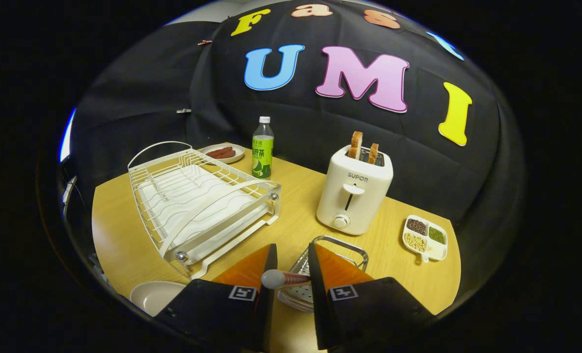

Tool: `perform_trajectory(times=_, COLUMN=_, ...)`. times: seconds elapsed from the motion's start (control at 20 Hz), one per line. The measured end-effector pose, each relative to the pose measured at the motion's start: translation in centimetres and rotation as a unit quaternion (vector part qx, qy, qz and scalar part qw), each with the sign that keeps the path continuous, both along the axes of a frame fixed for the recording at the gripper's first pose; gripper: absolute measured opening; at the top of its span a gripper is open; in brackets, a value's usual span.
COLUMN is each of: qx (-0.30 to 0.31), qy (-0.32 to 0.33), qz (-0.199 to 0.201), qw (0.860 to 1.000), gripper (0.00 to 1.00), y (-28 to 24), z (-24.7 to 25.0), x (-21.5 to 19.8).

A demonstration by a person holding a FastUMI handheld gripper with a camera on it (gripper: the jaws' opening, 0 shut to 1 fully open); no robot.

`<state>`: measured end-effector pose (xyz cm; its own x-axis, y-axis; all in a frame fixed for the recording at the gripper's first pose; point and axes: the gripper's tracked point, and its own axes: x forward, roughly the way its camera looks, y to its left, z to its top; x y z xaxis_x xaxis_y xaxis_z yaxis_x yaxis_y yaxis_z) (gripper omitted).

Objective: Take the plate from the dish rack, then take the spoon from the basket and place it into the plate.

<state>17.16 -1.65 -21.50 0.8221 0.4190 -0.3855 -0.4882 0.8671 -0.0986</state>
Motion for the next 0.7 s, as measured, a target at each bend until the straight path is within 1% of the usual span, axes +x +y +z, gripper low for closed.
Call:
perform_trajectory(times=0.1, qx=-0.001, qy=-0.004, qz=-0.022, qw=1.000, gripper=0.36, y=-0.9, z=0.7, x=0.8)
perform_trajectory(times=0.2, qx=-0.008, qy=-0.015, qz=-0.054, qw=0.998, gripper=0.29, y=-2.9, z=1.6, x=1.6)
perform_trajectory(times=0.25, qx=-0.010, qy=-0.015, qz=-0.061, qw=0.998, gripper=0.22, y=-3.3, z=1.8, x=1.7)
perform_trajectory(times=0.3, qx=-0.011, qy=-0.008, qz=-0.060, qw=0.998, gripper=0.19, y=-3.5, z=1.7, x=1.8)
perform_trajectory(times=0.35, qx=-0.010, qy=-0.004, qz=-0.056, qw=0.998, gripper=0.18, y=-3.6, z=1.7, x=1.9)
perform_trajectory(times=0.4, qx=-0.013, qy=-0.001, qz=-0.059, qw=0.998, gripper=0.18, y=-4.0, z=1.8, x=1.9)
perform_trajectory(times=0.5, qx=-0.007, qy=0.009, qz=-0.063, qw=0.998, gripper=0.14, y=-4.3, z=2.1, x=1.7)
perform_trajectory(times=0.7, qx=0.023, qy=0.006, qz=-0.070, qw=0.997, gripper=0.14, y=-4.6, z=4.4, x=1.7)
